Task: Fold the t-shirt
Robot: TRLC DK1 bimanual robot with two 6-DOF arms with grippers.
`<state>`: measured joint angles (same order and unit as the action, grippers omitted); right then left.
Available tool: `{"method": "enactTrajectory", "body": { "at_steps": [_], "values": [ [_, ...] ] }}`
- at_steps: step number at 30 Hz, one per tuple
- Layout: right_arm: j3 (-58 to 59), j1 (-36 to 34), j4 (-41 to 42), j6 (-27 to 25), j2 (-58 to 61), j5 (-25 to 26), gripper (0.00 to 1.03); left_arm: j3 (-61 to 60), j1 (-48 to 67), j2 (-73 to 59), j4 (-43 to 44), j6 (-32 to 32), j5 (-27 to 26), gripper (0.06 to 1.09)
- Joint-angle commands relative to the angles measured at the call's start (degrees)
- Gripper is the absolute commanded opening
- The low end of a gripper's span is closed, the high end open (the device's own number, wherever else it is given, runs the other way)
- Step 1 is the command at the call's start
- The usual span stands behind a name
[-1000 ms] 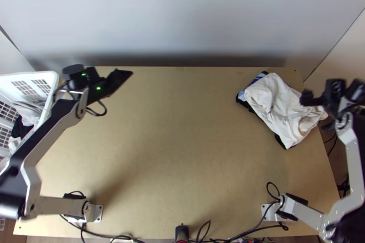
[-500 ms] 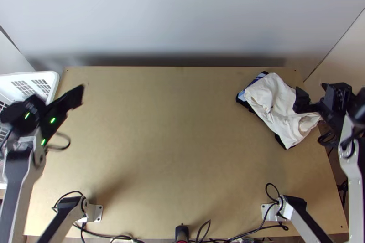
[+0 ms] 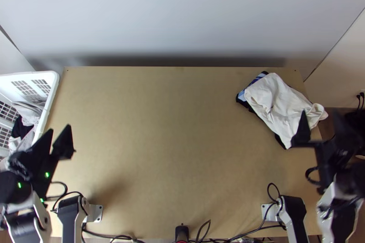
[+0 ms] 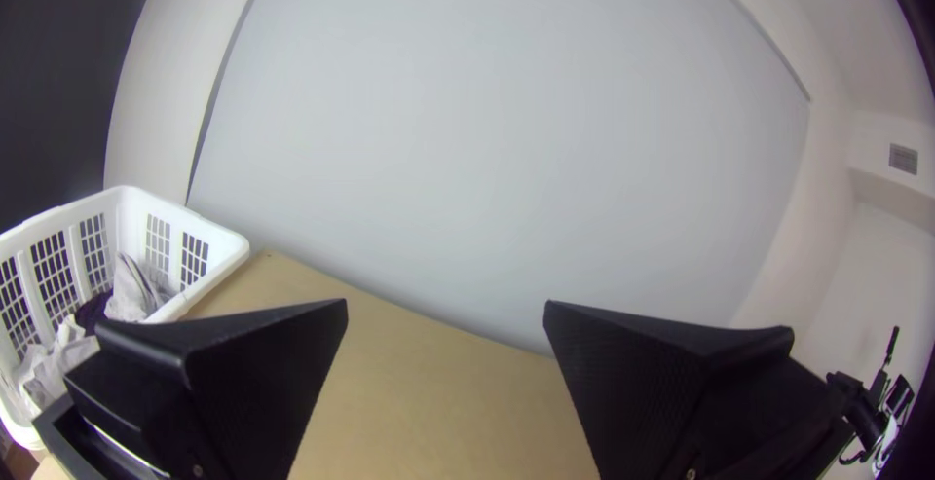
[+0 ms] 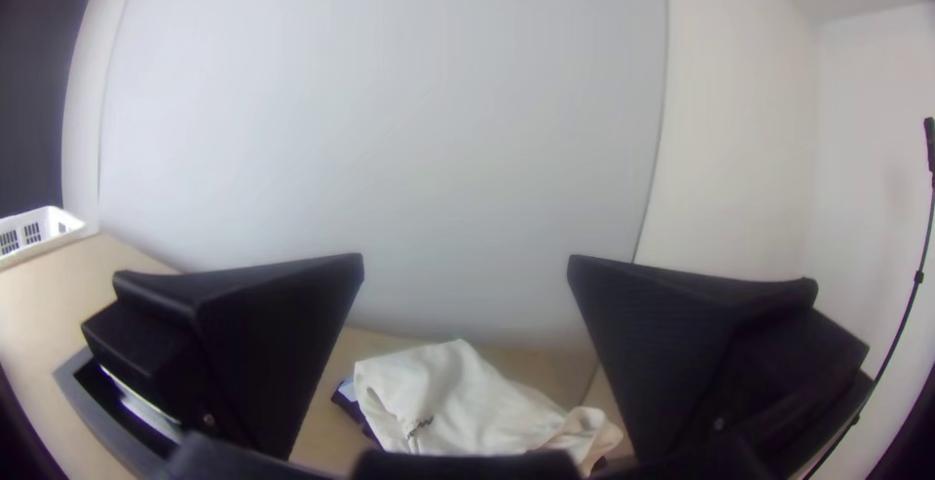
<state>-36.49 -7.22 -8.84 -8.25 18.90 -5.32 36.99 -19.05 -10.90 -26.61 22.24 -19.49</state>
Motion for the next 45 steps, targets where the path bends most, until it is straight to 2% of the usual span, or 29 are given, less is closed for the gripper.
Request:
{"method": "enactTrajectory", "body": {
  "at_steps": [1,4,13,18,21,25,33,37,45],
  "values": [
    [17.2,0.3,5.1,-1.7,-19.3,0.4,0.98,-5.8,-2.7,10.9,-6.0,-5.3,0.3,1.04],
    [19.3,-0.4,2.9,1.7,-19.2,0.6,0.98,-7.7,-3.8,11.1,-6.0,-5.5,0.5,1.04],
    [30.2,-3.2,5.4,3.8,-19.2,0.7,0.98,-18.5,-4.2,11.2,3.1,-9.8,4.0,1.04],
    [31.0,-2.8,0.9,4.4,-18.9,0.8,0.98,-25.1,-4.2,10.4,10.3,-12.0,6.2,1.04],
    [31.0,-2.2,-3.2,4.4,-19.0,0.8,0.98,-29.8,-3.8,10.9,18.6,-12.6,6.6,1.04],
    [31.0,-2.4,-3.6,4.4,-19.0,0.8,0.98,-32.4,-3.5,11.0,17.0,-17.5,6.6,1.04],
    [31.0,-2.3,-3.6,4.4,-19.0,0.8,0.98,-32.7,-3.4,10.7,16.4,-17.6,6.6,1.04],
    [31.0,-2.3,-3.6,4.4,-19.0,0.8,0.98,-32.6,-3.5,10.8,16.0,-17.7,10.0,1.04],
    [31.0,-2.3,-3.6,4.4,-19.0,0.8,0.98,-32.7,-3.5,10.9,15.9,-17.7,10.1,1.04]
  ]
}}
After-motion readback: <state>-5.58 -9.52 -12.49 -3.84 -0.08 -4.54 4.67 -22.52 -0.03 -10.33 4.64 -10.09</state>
